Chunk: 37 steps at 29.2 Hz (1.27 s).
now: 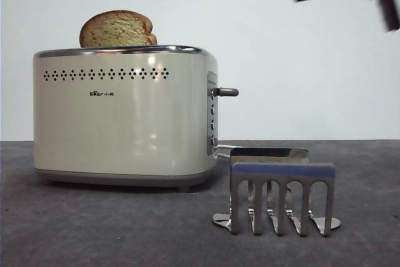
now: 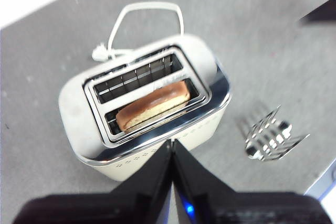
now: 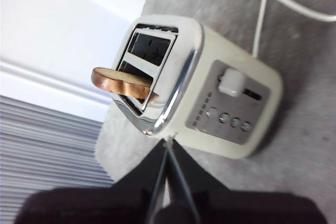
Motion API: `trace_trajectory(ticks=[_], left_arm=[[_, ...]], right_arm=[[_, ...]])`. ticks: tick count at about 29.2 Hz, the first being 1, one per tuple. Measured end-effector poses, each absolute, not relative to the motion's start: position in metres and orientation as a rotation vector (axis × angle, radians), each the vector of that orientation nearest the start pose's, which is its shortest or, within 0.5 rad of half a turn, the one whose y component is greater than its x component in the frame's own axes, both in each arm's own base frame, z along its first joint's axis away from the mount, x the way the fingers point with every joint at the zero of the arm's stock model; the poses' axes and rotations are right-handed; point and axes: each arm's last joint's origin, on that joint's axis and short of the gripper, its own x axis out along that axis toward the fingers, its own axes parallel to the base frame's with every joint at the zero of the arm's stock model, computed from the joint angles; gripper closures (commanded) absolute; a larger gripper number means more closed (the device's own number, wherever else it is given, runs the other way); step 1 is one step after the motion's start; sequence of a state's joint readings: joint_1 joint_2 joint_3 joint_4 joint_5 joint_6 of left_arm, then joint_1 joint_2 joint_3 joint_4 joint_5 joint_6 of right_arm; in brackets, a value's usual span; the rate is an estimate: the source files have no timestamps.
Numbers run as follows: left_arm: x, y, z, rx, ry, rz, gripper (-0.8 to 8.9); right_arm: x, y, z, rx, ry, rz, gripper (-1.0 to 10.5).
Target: Pick up a slice of bread from the rack,put the bread on the toaster,press the button
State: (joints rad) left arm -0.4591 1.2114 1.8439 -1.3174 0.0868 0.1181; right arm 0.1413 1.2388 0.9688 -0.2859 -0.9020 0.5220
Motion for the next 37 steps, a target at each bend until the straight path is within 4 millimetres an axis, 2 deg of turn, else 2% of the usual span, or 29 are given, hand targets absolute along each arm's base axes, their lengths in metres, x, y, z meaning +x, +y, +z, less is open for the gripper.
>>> trace_trajectory(ticks=[4,9,15,23,37], left_arm=[[0.121,-0.063,0.482,0.219,0.618,-0.561,8.22],[0.094,-0.049,0.471,0.209,0.602,-0.559,8.22],[0.076,-0.04,0.455,0.179,0.618,-0.548,8.22],[0.064,-0.034,0.451,0.131,0.61,-0.534,8.22],[0.059,-0.032,0.452,0.125,0.595,-0.534,8.22]], right_arm=[[0.273,0.078,0.288,0.712,0.809,0.882,9.5],[0.293,0.095,0.268,0.758,0.844,0.835,9.5],[0.313,0.106,0.248,0.789,0.922,0.783,9.5],[0.338,0.125,0.254,0.773,0.943,0.782,9.5],[0.349,0.133,0.226,0.716,1.07,0.676,9.5]])
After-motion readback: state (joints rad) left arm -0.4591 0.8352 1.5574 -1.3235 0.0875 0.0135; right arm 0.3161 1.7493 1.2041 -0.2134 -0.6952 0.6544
